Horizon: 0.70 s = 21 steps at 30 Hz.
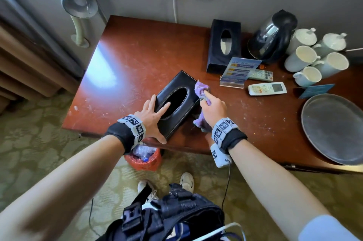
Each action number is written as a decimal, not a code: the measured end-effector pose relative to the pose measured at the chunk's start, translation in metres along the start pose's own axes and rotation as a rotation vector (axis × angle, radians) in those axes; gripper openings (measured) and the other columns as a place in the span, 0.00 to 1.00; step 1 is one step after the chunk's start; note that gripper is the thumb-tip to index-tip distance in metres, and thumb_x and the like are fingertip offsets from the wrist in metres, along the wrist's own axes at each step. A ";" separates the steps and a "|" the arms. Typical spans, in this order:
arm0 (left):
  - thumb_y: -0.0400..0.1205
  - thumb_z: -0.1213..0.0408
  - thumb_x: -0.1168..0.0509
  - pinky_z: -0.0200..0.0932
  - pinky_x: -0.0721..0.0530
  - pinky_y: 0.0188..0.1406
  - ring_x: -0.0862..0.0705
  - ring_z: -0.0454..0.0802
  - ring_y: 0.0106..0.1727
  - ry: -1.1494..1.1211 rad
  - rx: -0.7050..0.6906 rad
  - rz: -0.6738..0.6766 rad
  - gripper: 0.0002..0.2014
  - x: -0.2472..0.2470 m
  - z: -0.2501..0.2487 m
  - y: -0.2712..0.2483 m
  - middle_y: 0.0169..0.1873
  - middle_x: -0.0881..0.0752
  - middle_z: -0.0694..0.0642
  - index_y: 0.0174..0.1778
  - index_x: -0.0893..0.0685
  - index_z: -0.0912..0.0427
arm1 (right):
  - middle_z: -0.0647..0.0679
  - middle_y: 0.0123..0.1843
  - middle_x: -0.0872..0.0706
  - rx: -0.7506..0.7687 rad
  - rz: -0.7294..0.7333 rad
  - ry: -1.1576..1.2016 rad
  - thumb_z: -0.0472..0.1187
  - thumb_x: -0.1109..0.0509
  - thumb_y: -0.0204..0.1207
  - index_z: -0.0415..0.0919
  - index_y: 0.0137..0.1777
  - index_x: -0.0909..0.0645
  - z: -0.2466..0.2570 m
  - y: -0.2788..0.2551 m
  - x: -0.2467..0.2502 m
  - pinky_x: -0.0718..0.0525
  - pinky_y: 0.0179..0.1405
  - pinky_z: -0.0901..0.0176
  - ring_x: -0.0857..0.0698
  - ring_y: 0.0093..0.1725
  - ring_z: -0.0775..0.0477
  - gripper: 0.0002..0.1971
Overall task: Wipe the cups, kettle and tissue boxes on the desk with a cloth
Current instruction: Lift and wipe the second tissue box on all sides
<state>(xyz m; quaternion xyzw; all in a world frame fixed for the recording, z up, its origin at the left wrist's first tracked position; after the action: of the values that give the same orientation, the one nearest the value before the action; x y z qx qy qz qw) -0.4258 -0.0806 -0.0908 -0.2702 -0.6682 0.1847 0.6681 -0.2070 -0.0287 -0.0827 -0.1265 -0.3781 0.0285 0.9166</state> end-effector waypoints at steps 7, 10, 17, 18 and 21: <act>0.58 0.29 0.22 0.63 0.19 0.67 0.55 0.62 0.86 0.049 0.050 -0.015 0.70 0.001 -0.006 -0.004 0.84 0.70 0.59 0.84 0.66 0.35 | 0.38 0.58 0.11 0.054 0.036 -0.047 0.41 0.38 0.81 0.54 0.75 0.21 0.008 0.011 0.022 0.24 0.60 0.56 0.19 0.60 0.32 0.22; 0.58 0.27 0.23 0.59 0.18 0.65 0.49 0.61 0.84 0.054 0.069 -0.047 0.69 0.003 -0.006 -0.005 0.85 0.67 0.58 0.86 0.63 0.36 | 0.39 0.58 0.11 0.070 0.062 -0.068 0.42 0.38 0.81 0.55 0.73 0.20 0.005 0.016 0.024 0.24 0.61 0.55 0.19 0.60 0.32 0.22; 0.58 0.29 0.25 0.55 0.16 0.58 0.45 0.61 0.82 0.032 0.118 -0.090 0.66 0.003 -0.010 0.000 0.85 0.63 0.59 0.86 0.60 0.37 | 0.42 0.67 0.14 0.031 0.077 -0.077 0.42 0.38 0.81 0.53 0.75 0.21 -0.004 0.019 0.035 0.28 0.69 0.54 0.23 0.67 0.34 0.22; 0.58 0.30 0.25 0.55 0.16 0.57 0.43 0.61 0.81 0.018 0.133 -0.105 0.65 0.003 -0.010 0.002 0.85 0.62 0.59 0.86 0.58 0.37 | 0.42 0.68 0.14 0.036 0.081 -0.082 0.42 0.38 0.81 0.52 0.75 0.22 -0.004 0.019 0.038 0.29 0.69 0.55 0.23 0.67 0.34 0.22; 0.57 0.30 0.26 0.57 0.17 0.58 0.40 0.63 0.78 -0.048 0.188 -0.148 0.64 0.009 -0.012 0.012 0.85 0.58 0.59 0.85 0.56 0.37 | 0.43 0.70 0.16 0.048 0.079 -0.099 0.42 0.38 0.82 0.51 0.76 0.23 0.003 0.020 0.044 0.30 0.71 0.55 0.24 0.69 0.34 0.22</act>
<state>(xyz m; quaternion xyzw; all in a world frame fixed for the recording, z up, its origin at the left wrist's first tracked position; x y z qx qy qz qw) -0.4116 -0.0671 -0.0910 -0.1518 -0.6819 0.2032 0.6860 -0.1768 -0.0021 -0.0560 -0.1176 -0.4169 0.0801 0.8978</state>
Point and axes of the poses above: each hand's wrist, its own y-axis towards the middle knuckle, its own x-axis out of the back of the hand, z = x × y, the point moved 2 cm from there along y, towards the middle knuckle
